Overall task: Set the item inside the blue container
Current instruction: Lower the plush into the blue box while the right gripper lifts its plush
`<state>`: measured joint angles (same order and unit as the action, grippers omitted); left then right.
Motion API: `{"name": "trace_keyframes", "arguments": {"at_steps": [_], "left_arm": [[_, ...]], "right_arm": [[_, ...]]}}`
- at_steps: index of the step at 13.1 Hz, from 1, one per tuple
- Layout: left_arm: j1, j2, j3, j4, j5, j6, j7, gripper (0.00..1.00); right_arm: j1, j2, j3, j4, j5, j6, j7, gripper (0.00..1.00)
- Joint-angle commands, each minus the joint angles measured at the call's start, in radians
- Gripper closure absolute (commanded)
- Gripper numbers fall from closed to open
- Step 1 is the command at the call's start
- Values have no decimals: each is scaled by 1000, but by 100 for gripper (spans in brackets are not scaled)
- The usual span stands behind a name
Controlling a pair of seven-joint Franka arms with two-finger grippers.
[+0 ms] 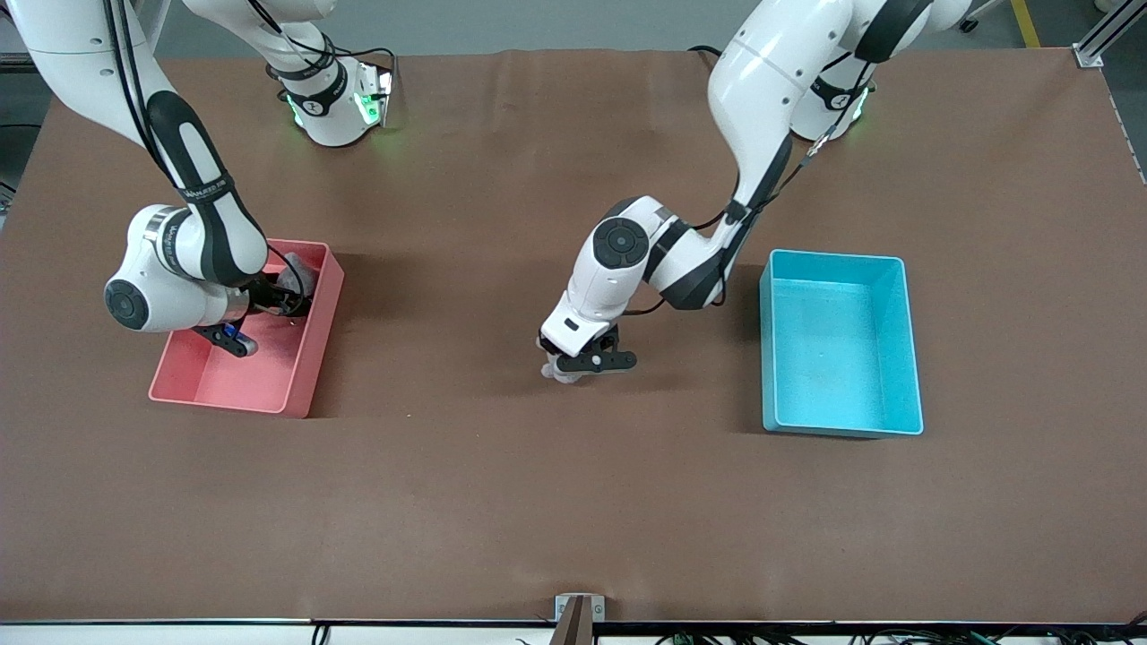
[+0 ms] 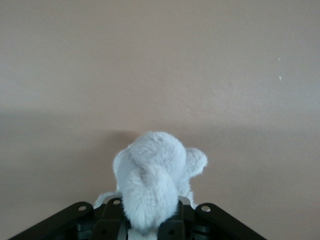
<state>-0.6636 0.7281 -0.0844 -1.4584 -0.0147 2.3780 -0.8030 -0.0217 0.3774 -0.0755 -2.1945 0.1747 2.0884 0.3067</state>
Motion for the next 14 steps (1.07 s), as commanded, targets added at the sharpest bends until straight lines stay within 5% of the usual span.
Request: {"name": "trace_keyframes", "arguments": {"at_steps": [1,3,6,10,14], "left_arm": [[82,-220,-3,-53,22,-271,155,77],[139,-348,-9,-115,18,-402,251,77],[212,-545,-8,-322,21,-411,310,78],[424,-593,-6,-428,22,-410,655,77],[504,-562,-5,-451,116,-405,670,77]], "right_arm": [[-14,9,10,6,3,-10,-8,2],[-14,9,10,6,3,-10,-8,17],[-12,9,10,7,3,-11,-8,54],[-12,9,10,9,3,-11,-8,92],[-14,8,10,30,2,-21,-30,99]]}}
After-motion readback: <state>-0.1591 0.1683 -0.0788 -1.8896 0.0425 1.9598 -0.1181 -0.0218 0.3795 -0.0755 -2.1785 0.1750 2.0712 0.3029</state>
